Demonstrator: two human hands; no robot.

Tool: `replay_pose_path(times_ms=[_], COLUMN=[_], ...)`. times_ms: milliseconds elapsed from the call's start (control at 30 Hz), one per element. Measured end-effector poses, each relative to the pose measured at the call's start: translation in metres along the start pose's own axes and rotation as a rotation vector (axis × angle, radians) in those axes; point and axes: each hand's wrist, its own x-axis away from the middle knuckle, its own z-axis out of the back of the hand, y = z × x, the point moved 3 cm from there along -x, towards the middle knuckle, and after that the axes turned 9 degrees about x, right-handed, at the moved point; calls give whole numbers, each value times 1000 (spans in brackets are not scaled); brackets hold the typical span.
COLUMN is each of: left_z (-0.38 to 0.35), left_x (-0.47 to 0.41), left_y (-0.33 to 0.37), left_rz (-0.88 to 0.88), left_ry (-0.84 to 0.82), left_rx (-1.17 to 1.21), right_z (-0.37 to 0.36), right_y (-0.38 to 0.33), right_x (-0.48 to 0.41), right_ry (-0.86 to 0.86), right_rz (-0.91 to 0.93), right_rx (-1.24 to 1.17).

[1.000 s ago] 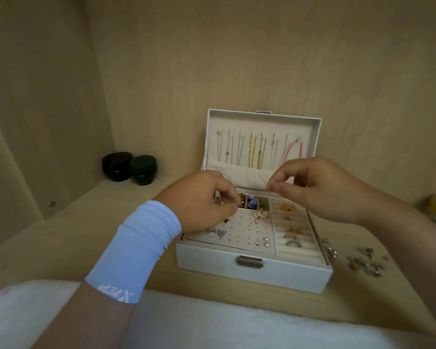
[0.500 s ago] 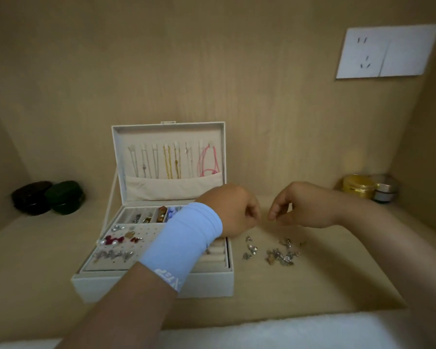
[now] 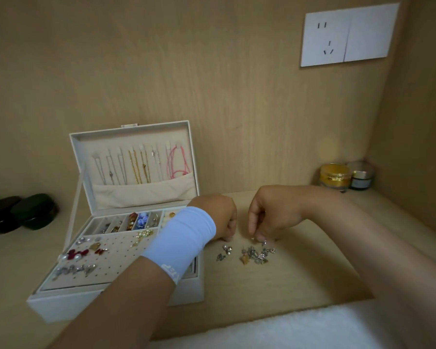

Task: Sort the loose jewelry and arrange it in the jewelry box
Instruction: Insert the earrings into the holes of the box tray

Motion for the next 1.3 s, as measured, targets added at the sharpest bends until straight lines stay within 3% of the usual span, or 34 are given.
replay_pose_path(times_ms=[400, 800, 1000, 1300], left_z=[22, 31, 32, 36], left_x=[28, 63, 108, 153], left_y=[-8, -37, -73, -137], left_rz=[-42, -118, -78, 22], left_ry=[198, 363, 379, 430], left_rx=[216, 680, 678, 760], right_z=[-13, 5, 6, 0], right_y=[-12, -32, -59, -143], right_x=[-4, 10, 12, -18], right_ry=[5, 147, 279, 288], right_rz=[0, 81, 85, 175], right_rx=[16, -528, -633, -591])
